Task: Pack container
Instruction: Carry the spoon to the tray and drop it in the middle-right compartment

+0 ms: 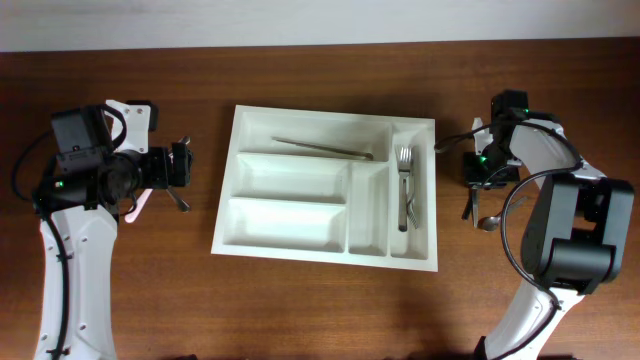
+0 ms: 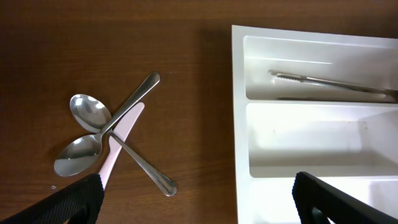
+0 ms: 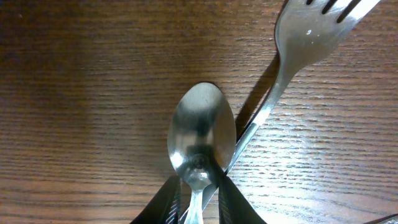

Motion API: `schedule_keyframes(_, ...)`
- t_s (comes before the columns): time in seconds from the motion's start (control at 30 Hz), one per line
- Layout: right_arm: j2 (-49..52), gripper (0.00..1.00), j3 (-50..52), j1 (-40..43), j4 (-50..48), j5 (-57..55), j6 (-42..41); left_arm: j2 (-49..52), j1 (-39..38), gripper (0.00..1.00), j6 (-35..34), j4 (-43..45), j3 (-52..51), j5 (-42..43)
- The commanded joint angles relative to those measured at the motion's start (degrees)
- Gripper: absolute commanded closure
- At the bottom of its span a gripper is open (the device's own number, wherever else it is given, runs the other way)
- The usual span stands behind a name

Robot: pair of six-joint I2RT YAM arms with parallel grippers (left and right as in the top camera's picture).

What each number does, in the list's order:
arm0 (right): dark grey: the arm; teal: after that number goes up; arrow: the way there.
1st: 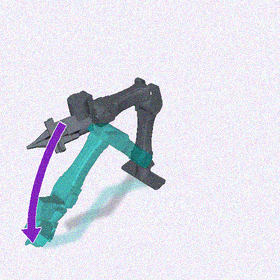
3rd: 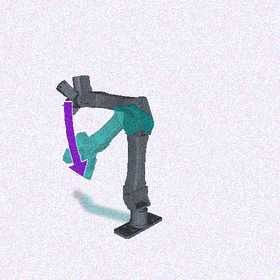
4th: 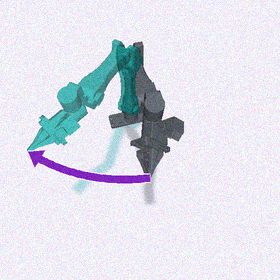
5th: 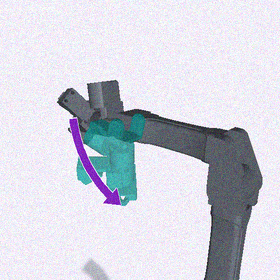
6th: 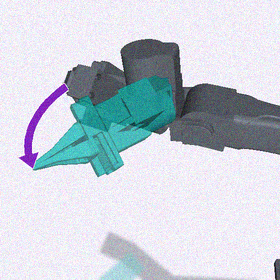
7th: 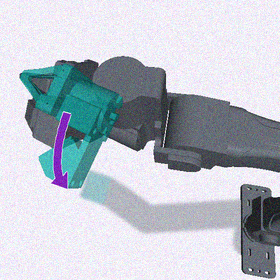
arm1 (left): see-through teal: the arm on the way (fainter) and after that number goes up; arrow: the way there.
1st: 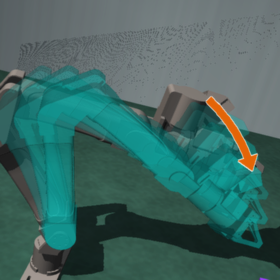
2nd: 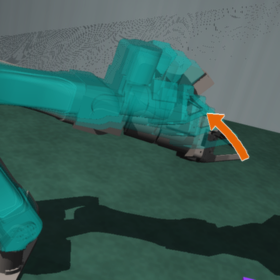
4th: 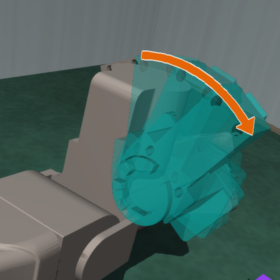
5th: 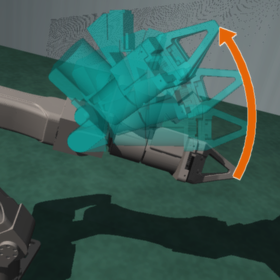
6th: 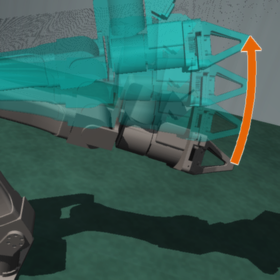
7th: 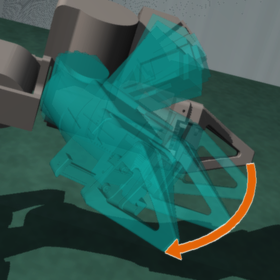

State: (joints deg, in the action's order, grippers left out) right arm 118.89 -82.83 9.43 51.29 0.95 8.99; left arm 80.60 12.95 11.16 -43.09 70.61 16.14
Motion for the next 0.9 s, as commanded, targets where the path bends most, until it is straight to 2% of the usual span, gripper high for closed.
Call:
schedule_keyframes(0.0,0.8,0.8,-0.7,-0.3,-0.2,-0.6,-0.5,0.2,0.1,0.01,0.9,0.1,0.9,1.0)
schedule_keyframes(0.17,1.4,0.82,-0.1,-0.3,-0.2,-0.6,-0.5,0.2,0.1,0.01,0.9,0.1,0.9,1.0)
schedule_keyframes(0.43,2.3,0.96,0.1,-0.3,0.1,-0.5,-0.9,0.2,0.1,0.01,0.9,0.1,0.9,1.0)
schedule_keyframes(0.63,1.1,0.96,-1.2,-0.3,1.9,-0.5,-1.6,0.2,0.1,0.01,0.9,0.1,0.9,1.0)
schedule_keyframes(0.87,-5.3,0.96,-7.3,-0.3,4.1,0.1,-2.4,0.2,0.1,0.01,0.9,0.1,0.9,1.0)
